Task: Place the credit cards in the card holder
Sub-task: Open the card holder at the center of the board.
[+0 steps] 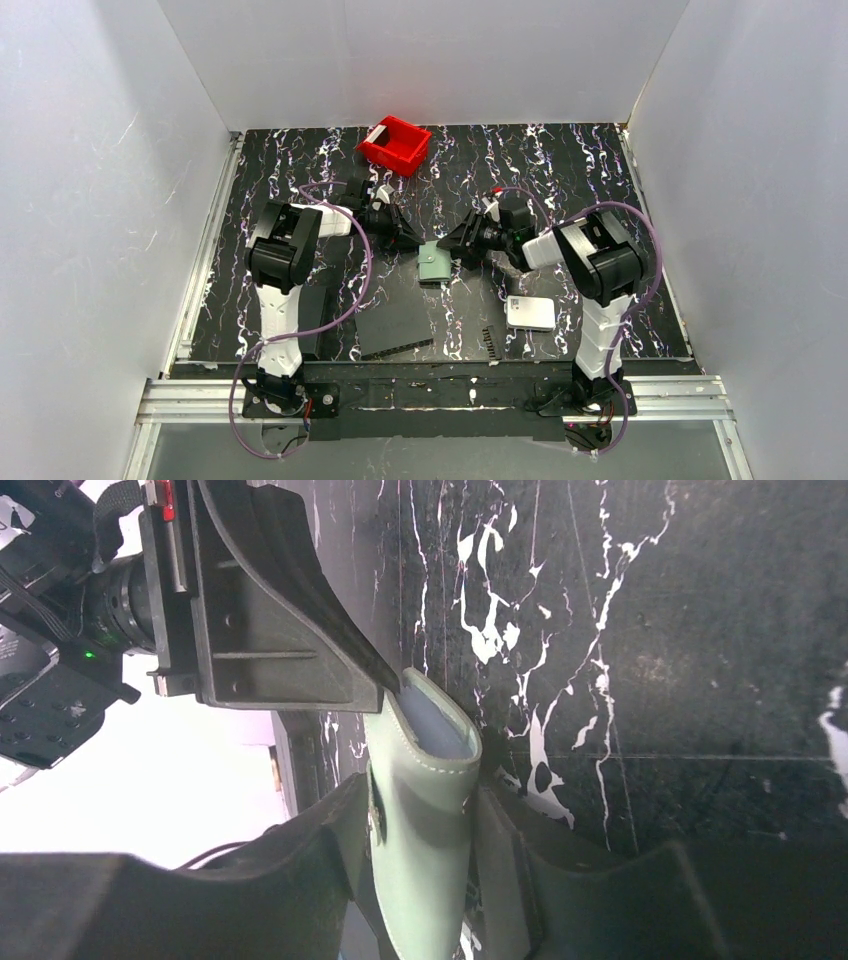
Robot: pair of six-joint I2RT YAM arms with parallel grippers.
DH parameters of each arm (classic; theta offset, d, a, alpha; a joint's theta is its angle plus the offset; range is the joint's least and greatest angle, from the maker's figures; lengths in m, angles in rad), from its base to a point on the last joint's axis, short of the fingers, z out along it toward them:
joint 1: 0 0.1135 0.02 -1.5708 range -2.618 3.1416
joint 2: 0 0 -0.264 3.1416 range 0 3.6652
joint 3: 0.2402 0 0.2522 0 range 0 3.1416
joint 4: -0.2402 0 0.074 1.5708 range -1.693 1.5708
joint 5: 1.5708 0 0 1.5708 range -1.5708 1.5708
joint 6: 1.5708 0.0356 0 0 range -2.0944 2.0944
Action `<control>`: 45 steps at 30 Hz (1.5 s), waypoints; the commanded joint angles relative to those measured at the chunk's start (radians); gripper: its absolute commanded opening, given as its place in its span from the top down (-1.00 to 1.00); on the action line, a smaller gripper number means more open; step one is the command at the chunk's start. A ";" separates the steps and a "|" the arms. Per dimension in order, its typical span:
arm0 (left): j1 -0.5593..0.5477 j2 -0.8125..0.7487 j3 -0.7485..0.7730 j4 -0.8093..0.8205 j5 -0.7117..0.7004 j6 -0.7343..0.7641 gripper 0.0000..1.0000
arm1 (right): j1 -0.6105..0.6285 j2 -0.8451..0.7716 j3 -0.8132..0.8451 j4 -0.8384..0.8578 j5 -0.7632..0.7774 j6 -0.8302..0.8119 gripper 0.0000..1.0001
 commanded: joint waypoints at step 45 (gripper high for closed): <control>-0.377 -0.276 0.153 -0.588 -0.808 0.411 0.08 | 0.074 -0.153 0.043 -0.325 0.305 -0.182 0.97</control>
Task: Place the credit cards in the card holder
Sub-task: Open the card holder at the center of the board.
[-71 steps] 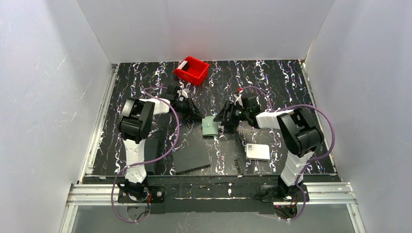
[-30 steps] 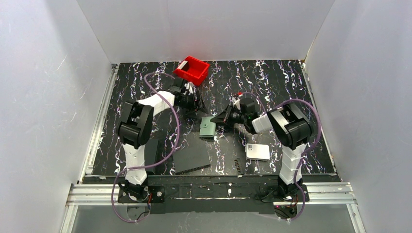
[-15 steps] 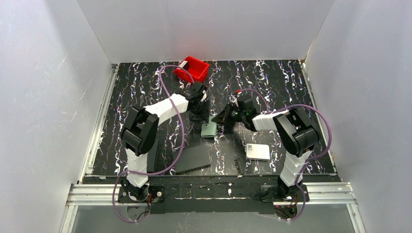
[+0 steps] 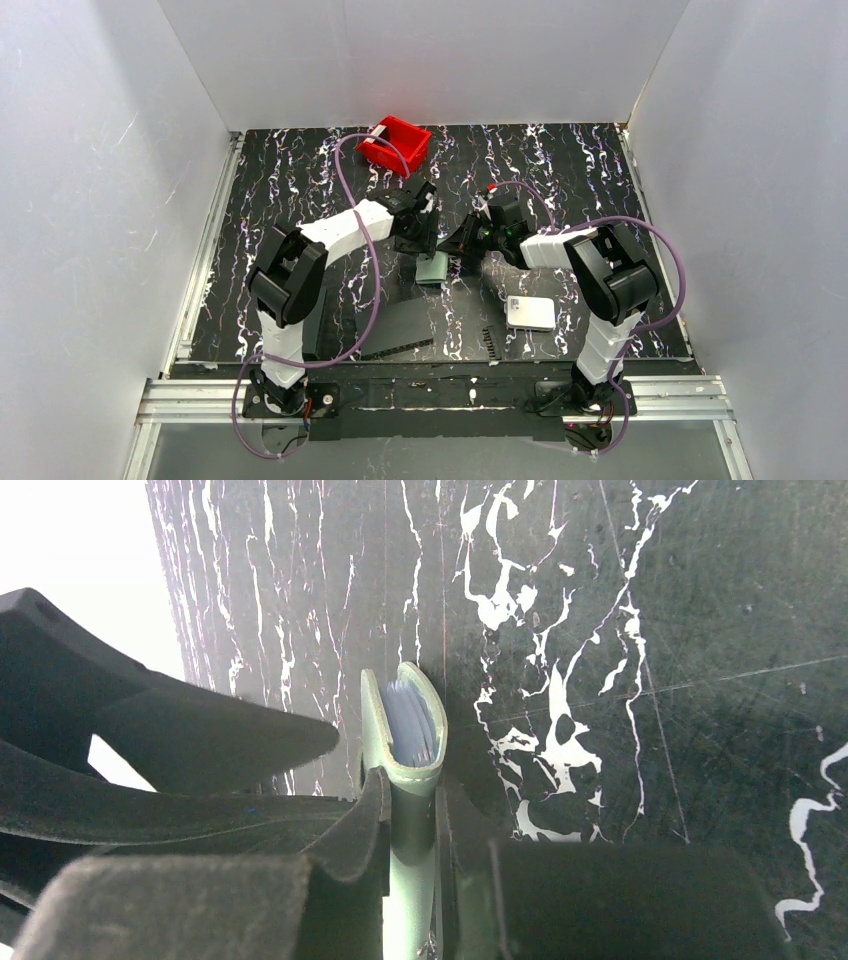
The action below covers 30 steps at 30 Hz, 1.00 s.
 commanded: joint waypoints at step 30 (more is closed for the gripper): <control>0.174 -0.193 -0.224 0.006 0.312 0.001 1.00 | -0.061 0.110 0.082 -0.009 -0.184 -0.211 0.97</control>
